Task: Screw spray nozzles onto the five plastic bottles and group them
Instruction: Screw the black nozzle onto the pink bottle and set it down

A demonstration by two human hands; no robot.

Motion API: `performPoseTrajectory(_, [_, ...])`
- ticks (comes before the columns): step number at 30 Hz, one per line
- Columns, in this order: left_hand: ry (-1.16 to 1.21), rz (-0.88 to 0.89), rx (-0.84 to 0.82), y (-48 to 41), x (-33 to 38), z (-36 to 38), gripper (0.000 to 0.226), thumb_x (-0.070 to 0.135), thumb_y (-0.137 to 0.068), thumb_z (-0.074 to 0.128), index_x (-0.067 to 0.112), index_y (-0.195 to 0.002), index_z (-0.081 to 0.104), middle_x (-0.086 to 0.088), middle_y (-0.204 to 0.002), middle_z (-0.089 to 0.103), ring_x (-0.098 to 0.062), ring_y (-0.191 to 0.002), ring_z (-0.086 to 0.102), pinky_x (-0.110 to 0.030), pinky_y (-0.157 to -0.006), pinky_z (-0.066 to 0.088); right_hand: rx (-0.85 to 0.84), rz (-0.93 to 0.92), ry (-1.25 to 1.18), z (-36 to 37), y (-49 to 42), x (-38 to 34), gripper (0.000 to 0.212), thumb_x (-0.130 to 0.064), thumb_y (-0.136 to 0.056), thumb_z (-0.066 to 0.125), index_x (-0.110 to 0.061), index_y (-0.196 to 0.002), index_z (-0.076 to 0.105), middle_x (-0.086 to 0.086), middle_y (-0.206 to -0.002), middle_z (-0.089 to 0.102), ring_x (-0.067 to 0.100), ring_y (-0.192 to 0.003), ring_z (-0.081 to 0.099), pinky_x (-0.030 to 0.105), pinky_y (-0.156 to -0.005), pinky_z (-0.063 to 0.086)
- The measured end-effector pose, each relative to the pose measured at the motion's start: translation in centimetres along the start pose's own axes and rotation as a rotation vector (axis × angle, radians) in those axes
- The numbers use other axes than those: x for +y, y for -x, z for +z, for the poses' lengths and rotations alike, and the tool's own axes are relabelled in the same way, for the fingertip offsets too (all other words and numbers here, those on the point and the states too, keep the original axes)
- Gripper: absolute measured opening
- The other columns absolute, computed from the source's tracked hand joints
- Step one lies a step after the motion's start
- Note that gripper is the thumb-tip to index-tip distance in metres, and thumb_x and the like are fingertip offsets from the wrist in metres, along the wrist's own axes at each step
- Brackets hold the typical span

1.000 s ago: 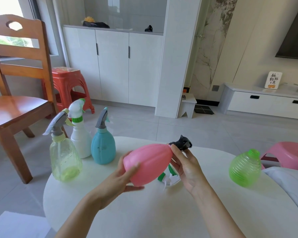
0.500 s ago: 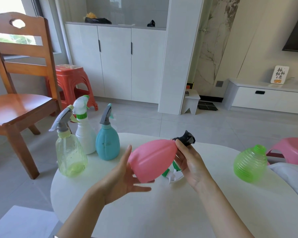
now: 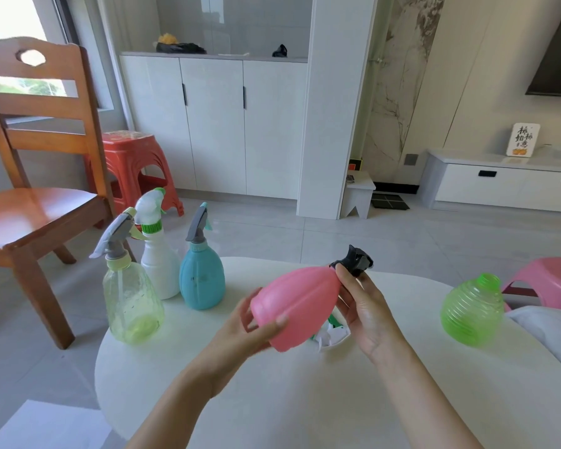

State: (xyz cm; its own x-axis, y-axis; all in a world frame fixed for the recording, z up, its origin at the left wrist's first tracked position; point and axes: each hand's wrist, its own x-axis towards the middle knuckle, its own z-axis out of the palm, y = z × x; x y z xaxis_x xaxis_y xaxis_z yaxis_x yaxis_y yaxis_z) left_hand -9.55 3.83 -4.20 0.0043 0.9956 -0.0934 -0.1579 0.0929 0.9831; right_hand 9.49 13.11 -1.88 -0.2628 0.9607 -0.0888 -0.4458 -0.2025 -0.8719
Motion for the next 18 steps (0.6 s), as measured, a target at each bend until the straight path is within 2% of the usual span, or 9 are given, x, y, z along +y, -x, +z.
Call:
performPoseTrajectory(2, [0.005, 0.038, 0.001, -0.2, 0.0, -0.4, 0.083, 0.049, -0.06, 0.086, 0.028, -0.131, 0.05, 0.0, -0.118, 0.069, -0.014, -0.108, 0.066, -0.023, -0.083, 0.055, -0.004, -0.009, -0.016, 0.2, 0.0, 0.1, 0.065, -0.029, -0.059, 0.078, -0.013, -0.12, 0.06, -0.002, -0.096, 0.076, 0.007, -0.085, 0.071, 0.023, -0.083, 0.049])
performPoseTrajectory(3, [0.072, 0.0, -0.027, -0.3, -0.1, -0.5, 0.078, 0.055, -0.063, 0.082, 0.027, -0.129, 0.052, -0.002, -0.116, 0.071, -0.018, -0.109, 0.066, -0.025, -0.084, 0.055, -0.005, -0.012, -0.013, 0.3, 0.1, 0.2, 0.066, -0.028, -0.06, 0.079, -0.013, -0.121, 0.059, -0.001, -0.097, 0.076, 0.008, -0.086, 0.071, 0.022, -0.082, 0.05])
performPoseTrajectory(5, [0.249, -0.177, -0.057, -0.2, -0.1, -0.1, 0.065, 0.064, -0.071, 0.063, 0.025, -0.123, 0.055, -0.017, -0.117, 0.069, -0.032, -0.107, 0.068, -0.038, -0.079, 0.059, -0.003, -0.013, 0.006, 0.7, 0.2, 0.5, 0.067, -0.029, -0.059, 0.08, -0.012, -0.121, 0.059, -0.001, -0.095, 0.076, 0.008, -0.081, 0.07, 0.018, -0.074, 0.053])
performPoseTrajectory(7, [0.27, -0.235, -0.034, -0.1, -0.3, 0.2, 0.062, 0.064, -0.07, 0.054, 0.026, -0.12, 0.056, -0.026, -0.121, 0.061, -0.037, -0.101, 0.069, -0.044, -0.073, 0.059, 0.007, -0.007, -0.001, 0.8, 0.3, 0.6, 0.068, -0.028, -0.059, 0.079, -0.011, -0.121, 0.059, -0.001, -0.092, 0.076, 0.008, -0.076, 0.07, 0.016, -0.067, 0.054])
performPoseTrajectory(9, [0.159, -0.12, 0.034, -0.2, -0.2, 0.3, 0.058, 0.061, -0.068, 0.058, 0.033, -0.12, 0.054, -0.018, -0.125, 0.056, -0.029, -0.099, 0.071, -0.039, -0.073, 0.06, 0.015, 0.003, -0.034, 0.8, 0.1, 0.7, 0.066, -0.027, -0.063, 0.077, -0.008, -0.124, 0.058, 0.0, -0.094, 0.074, 0.007, -0.076, 0.069, 0.016, -0.069, 0.054])
performPoseTrajectory(11, [0.024, 0.048, 0.112, 0.0, 0.1, 0.4, 0.063, 0.06, -0.066, 0.062, 0.037, -0.124, 0.051, -0.005, -0.128, 0.055, -0.015, -0.1, 0.069, -0.032, -0.073, 0.059, 0.006, 0.005, -0.065, 0.8, 0.0, 0.7, 0.066, -0.028, -0.066, 0.075, -0.007, -0.126, 0.058, 0.0, -0.098, 0.073, 0.008, -0.082, 0.069, 0.016, -0.074, 0.054])
performPoseTrajectory(13, [-0.026, 0.135, 0.17, 0.1, 0.1, 0.4, 0.064, 0.06, -0.065, 0.064, 0.039, -0.124, 0.05, 0.002, -0.129, 0.055, -0.008, -0.1, 0.068, -0.027, -0.072, 0.059, -0.003, -0.009, -0.094, 0.9, -0.2, 0.8, 0.066, -0.029, -0.067, 0.074, -0.008, -0.126, 0.058, -0.001, -0.099, 0.074, 0.008, -0.087, 0.069, 0.017, -0.076, 0.055])
performPoseTrajectory(16, [0.032, 0.071, 0.105, 0.3, -0.1, 0.5, 0.06, 0.062, -0.07, 0.069, 0.039, -0.122, 0.05, 0.0, -0.128, 0.057, -0.017, -0.106, 0.067, -0.029, -0.075, 0.058, -0.024, -0.022, -0.092, 1.2, -0.1, 0.9, 0.066, -0.03, -0.067, 0.073, -0.01, -0.128, 0.056, -0.002, -0.103, 0.074, 0.007, -0.089, 0.069, 0.018, -0.074, 0.054])
performPoseTrajectory(18, [0.12, -0.018, 0.04, 0.3, -0.3, 0.4, 0.068, 0.053, -0.066, 0.078, 0.036, -0.125, 0.049, -0.005, -0.127, 0.058, -0.023, -0.105, 0.068, -0.035, -0.078, 0.059, -0.045, -0.018, -0.07, 1.4, 0.0, 0.8, 0.068, -0.03, -0.067, 0.073, -0.01, -0.129, 0.054, -0.001, -0.109, 0.073, 0.006, -0.091, 0.069, 0.018, -0.074, 0.053])
